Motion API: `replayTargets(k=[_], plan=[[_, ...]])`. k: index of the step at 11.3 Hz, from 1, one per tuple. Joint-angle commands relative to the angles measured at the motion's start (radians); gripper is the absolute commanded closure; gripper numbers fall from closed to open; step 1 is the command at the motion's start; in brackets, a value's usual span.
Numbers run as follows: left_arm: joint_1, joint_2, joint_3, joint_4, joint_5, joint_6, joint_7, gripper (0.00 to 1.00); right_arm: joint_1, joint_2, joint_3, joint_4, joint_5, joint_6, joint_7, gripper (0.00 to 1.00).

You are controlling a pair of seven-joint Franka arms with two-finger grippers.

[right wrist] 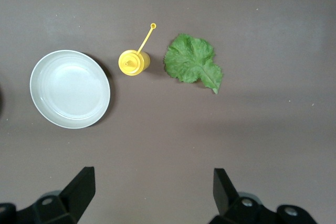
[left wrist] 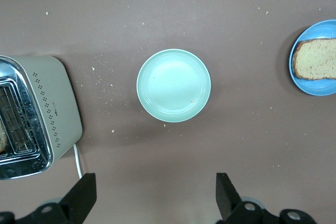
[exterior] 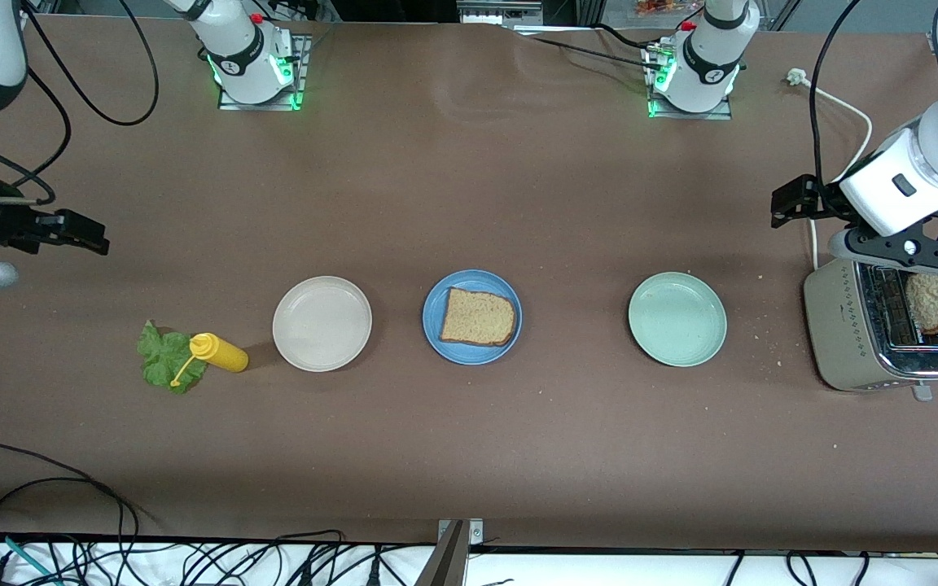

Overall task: Make sandwich in blue plate with both arms
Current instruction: 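Reach the right gripper to the lettuce leaf and grasp it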

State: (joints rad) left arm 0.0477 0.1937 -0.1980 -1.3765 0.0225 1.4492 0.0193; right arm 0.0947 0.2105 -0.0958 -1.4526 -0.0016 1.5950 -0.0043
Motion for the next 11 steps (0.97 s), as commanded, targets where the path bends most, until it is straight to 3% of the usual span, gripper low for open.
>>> replayTargets(k=[1, 4, 11], plan=[[-0.029, -0.172, 0.031, -0.242, -0.024, 0.184, -0.019, 0.0, -0.009, 0.004, 0.002, 0.003, 0.009, 0.028, -0.011, 0.0], [-0.013, -0.158, 0.034, -0.22, -0.027, 0.122, -0.019, 0.0, -0.016, 0.042, 0.002, 0.003, 0.04, 0.036, -0.026, 0.0], [-0.012, -0.16, 0.029, -0.213, -0.03, 0.119, -0.016, 0.0, -0.042, 0.227, -0.005, 0.005, 0.032, 0.171, -0.195, 0.0]])
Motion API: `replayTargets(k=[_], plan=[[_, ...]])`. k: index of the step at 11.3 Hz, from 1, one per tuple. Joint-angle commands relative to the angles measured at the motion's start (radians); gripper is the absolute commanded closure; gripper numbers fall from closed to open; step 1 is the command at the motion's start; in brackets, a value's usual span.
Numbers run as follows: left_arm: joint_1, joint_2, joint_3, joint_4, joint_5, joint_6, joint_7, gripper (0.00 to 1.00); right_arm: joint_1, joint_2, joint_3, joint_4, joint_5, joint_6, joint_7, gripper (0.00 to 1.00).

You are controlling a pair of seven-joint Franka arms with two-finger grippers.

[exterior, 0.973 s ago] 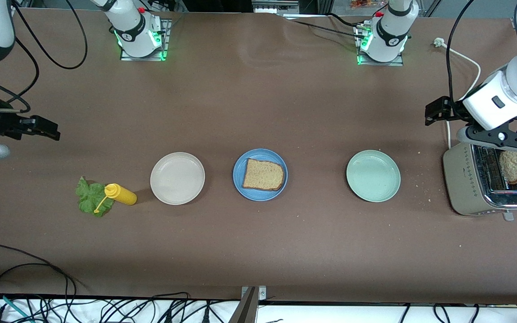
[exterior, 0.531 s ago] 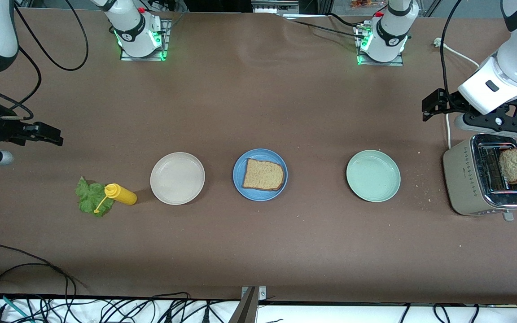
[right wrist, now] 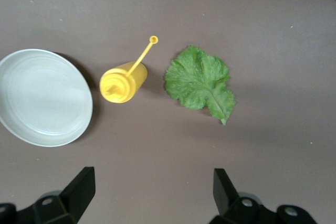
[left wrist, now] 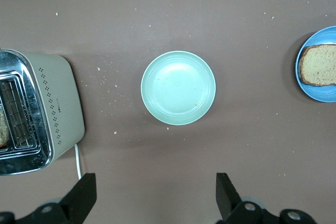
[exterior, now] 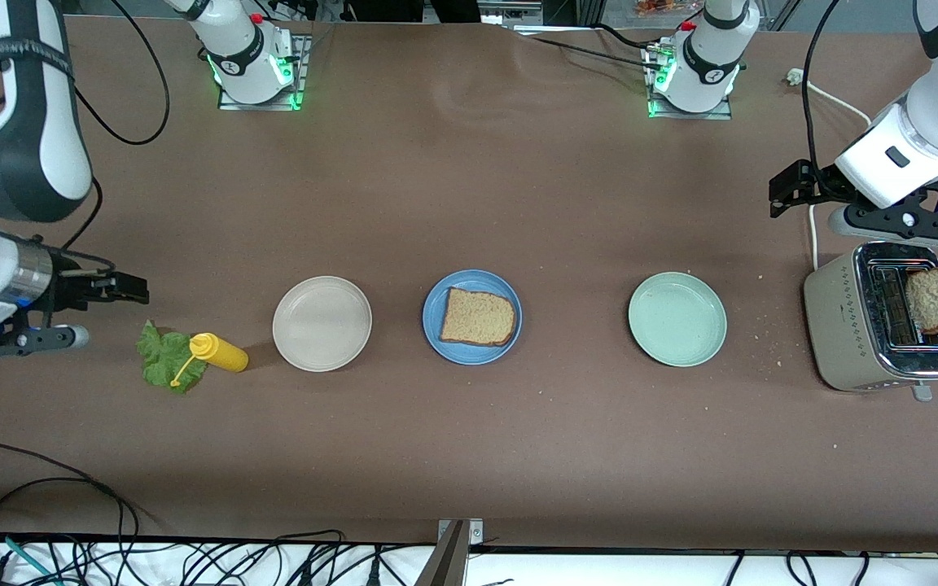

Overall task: Make sandwich in blue plate with both arms
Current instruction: 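Reach the right gripper to the lettuce leaf and grasp it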

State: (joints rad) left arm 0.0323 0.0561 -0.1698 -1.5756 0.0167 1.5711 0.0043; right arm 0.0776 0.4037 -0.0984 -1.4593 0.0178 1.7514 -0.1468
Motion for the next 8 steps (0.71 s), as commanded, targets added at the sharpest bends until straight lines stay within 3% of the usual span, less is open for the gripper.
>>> replayTargets(k=[1, 8], plan=[[0.005, -0.021, 0.001, -0.014, -0.024, -0.005, -0.001, 0.0, -0.042, 0.059, -0.006, 0.011, 0.005, 0.034, -0.089, 0.0], [0.005, -0.021, 0.003, -0.015, -0.024, -0.009, 0.0, 0.0, -0.128, 0.296, -0.003, -0.001, 0.008, 0.275, -0.198, 0.0]])
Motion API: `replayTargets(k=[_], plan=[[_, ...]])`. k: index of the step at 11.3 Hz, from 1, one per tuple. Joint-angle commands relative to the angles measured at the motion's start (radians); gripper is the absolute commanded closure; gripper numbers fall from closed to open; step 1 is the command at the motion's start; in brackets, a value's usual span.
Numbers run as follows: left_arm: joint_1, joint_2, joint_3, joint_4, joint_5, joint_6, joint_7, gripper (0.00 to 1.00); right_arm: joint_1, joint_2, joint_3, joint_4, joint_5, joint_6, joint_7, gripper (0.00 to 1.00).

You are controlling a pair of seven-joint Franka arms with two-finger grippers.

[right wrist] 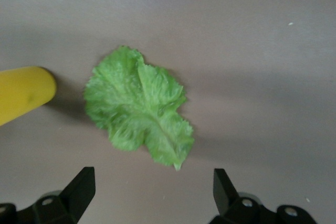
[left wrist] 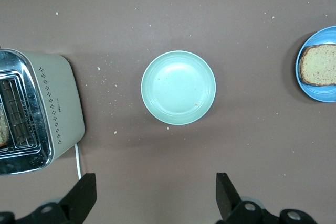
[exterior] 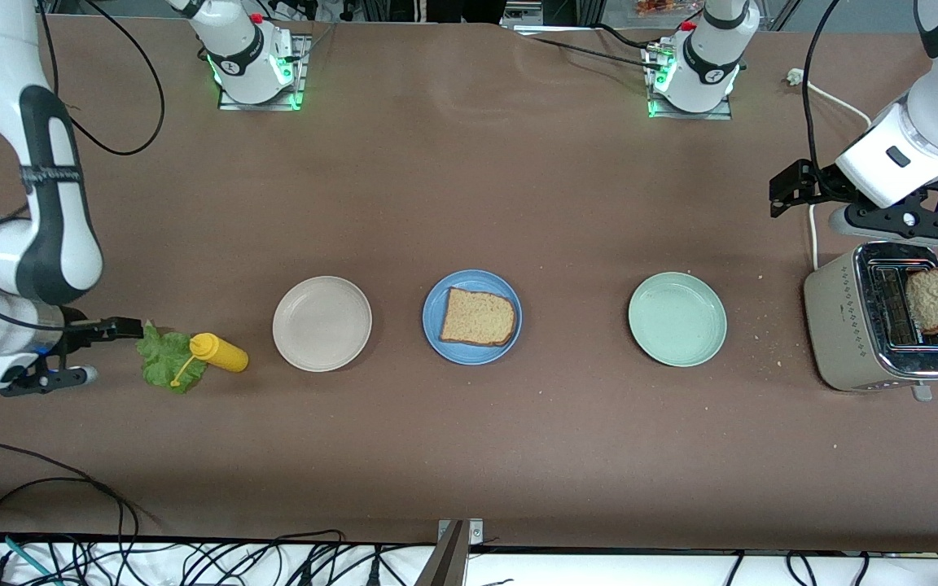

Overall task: Make sandwich in blue plate with both arms
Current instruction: 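Reach the right gripper to the lettuce leaf and grasp it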

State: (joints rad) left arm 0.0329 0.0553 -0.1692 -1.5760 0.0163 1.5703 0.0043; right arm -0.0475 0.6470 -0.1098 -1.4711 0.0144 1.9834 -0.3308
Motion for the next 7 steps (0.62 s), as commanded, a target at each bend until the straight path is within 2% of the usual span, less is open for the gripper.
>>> replayTargets(k=[1, 7], plan=[[0.005, -0.02, 0.002, -0.015, -0.024, -0.01, 0.0, 0.0, -0.003, 0.074, 0.012, 0.011, 0.027, 0.066, -0.014, 0.0], [0.005, -0.018, 0.004, -0.015, -0.025, -0.01, 0.003, 0.0, -0.006, 0.184, 0.027, -0.005, 0.05, 0.268, -0.025, 0.0]])
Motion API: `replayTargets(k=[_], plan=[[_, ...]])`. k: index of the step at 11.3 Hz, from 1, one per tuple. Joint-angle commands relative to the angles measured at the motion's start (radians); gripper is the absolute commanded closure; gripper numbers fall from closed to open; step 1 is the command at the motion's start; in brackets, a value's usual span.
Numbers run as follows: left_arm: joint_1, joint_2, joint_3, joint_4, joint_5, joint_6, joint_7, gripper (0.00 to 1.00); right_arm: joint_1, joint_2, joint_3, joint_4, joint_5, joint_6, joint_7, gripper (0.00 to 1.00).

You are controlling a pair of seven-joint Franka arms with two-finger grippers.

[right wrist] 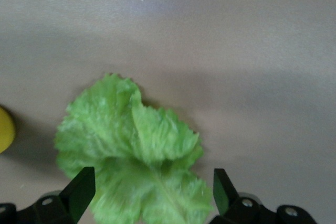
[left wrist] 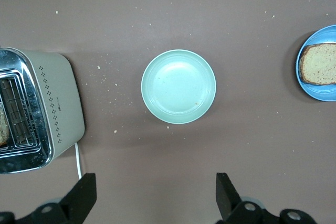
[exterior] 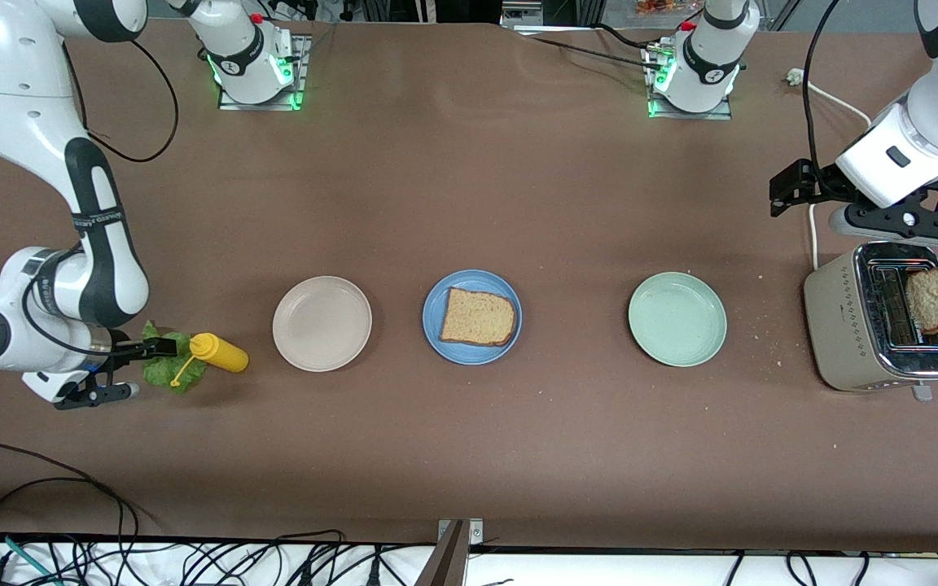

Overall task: Make sandwich in blue plate with both arms
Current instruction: 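Reach the right gripper to the lettuce leaf and grasp it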

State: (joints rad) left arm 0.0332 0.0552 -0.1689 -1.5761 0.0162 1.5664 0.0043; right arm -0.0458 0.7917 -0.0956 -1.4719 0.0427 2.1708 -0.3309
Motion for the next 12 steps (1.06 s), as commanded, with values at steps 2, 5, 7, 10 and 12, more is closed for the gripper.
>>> replayTargets(k=[2, 5, 7, 10, 12], plan=[[0.005, -0.02, 0.003, -0.015, -0.024, -0.006, 0.003, 0.0, -0.016, 0.054, 0.02, -0.004, 0.039, 0.113, -0.059, 0.17], [0.005, -0.018, 0.003, -0.015, -0.025, -0.006, 0.003, 0.0, -0.014, 0.037, 0.02, -0.002, 0.055, 0.087, -0.138, 1.0], [0.005, -0.02, 0.003, -0.013, -0.024, -0.006, 0.003, 0.0, -0.012, -0.018, 0.02, 0.005, 0.059, -0.032, -0.142, 1.0], [0.005, -0.02, 0.003, -0.013, -0.024, -0.006, 0.003, 0.0, -0.011, -0.104, 0.033, 0.005, 0.062, -0.139, -0.137, 1.0], [0.005, -0.018, 0.003, -0.013, -0.024, -0.006, 0.003, 0.0, -0.011, -0.15, 0.033, 0.007, 0.06, -0.198, -0.137, 1.0]])
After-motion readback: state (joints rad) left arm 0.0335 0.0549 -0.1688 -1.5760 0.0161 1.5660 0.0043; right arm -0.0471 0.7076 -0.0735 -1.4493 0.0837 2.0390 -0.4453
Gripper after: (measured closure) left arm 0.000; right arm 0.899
